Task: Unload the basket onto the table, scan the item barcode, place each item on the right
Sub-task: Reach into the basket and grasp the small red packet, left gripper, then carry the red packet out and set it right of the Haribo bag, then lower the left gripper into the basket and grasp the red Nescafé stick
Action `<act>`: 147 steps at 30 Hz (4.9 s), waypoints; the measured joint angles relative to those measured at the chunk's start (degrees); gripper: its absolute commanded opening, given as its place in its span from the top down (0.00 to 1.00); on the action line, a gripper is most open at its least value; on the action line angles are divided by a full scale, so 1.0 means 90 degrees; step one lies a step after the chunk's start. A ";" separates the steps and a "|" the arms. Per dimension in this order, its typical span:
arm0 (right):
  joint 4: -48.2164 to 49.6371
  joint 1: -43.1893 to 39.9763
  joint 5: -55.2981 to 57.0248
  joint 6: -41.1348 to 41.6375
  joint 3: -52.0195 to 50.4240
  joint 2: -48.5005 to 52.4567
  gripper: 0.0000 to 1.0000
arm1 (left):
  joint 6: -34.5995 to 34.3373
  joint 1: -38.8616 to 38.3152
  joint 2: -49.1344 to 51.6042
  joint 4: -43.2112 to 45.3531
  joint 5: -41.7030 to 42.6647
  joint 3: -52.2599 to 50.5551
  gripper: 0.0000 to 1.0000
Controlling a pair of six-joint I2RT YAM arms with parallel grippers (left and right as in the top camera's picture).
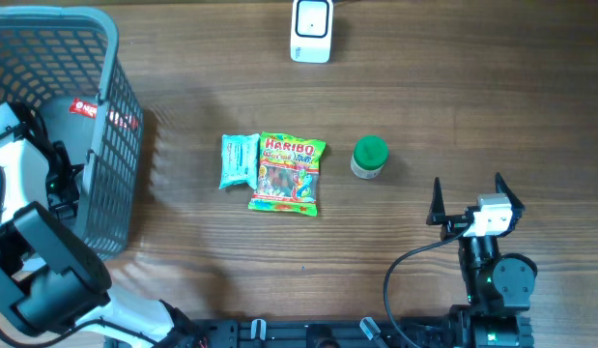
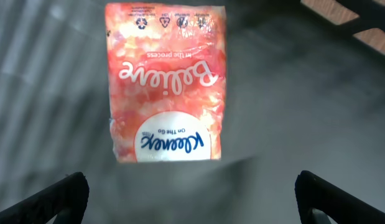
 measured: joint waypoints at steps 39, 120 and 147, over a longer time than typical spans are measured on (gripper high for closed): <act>0.0000 0.0000 0.0000 0.0000 0.0000 0.0000 0.00 | 0.1766 -0.0580 -0.5051 -0.0124 0.0925 -0.0012 0.62; -0.0002 0.0017 0.0024 0.0000 0.0000 0.0000 0.00 | 0.6261 -0.1161 0.1528 0.1197 0.0940 0.1158 0.96; 0.0000 0.0017 0.0024 0.0000 0.0000 0.0000 0.00 | 0.4333 -0.0763 0.0221 -0.1219 0.0913 0.1600 0.00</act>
